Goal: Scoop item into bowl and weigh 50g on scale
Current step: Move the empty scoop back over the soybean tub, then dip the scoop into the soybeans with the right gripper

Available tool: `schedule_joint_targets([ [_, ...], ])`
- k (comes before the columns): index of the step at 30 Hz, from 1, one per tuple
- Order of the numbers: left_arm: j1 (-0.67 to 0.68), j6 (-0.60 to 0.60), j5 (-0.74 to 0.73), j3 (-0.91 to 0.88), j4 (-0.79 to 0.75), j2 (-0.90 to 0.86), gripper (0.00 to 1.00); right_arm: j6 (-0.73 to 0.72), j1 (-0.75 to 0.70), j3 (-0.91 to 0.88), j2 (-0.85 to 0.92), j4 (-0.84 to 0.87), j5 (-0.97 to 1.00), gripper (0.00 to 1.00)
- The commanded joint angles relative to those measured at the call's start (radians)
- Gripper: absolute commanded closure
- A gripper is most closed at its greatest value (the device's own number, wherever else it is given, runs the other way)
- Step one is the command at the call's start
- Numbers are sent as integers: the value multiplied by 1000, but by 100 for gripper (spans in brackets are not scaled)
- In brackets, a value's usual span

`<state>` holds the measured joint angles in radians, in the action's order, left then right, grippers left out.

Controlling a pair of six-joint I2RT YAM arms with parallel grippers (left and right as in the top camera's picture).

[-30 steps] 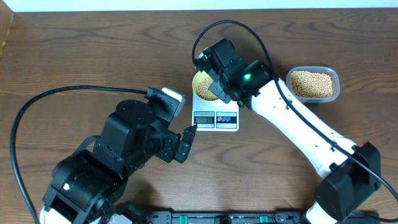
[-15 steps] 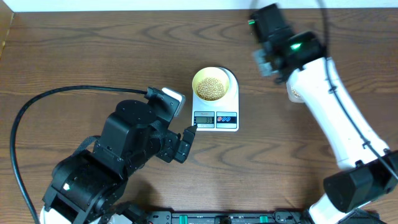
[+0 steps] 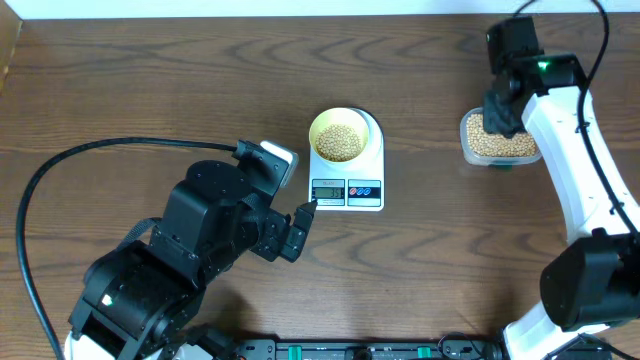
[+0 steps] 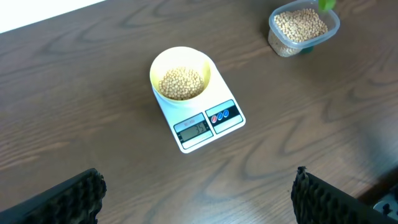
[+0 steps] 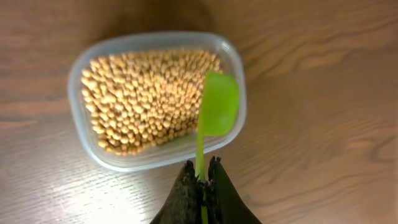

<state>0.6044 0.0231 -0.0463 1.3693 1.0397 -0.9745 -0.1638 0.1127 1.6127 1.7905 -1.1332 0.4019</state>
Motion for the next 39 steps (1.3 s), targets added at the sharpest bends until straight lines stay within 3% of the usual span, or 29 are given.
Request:
schedule_joint_targets([
  [1,-3,1,3,11,-1,2,2,-24,-10,-67,-5,32,-45,99],
  [15,-3,1,3,11,-1,2,2,-23,-43,-274,-5,238,-81,99],
  [25,-3,1,2,11,-1,2,2,-18,-184,-280,-5,241,-466,99],
  [33,-3,1,3,11,-1,2,2,71,-390,-280,-5,232,-862,99],
  [39,-3,1,3,11,-1,2,2,141,-481,-281,-5,221,-1043,99],
])
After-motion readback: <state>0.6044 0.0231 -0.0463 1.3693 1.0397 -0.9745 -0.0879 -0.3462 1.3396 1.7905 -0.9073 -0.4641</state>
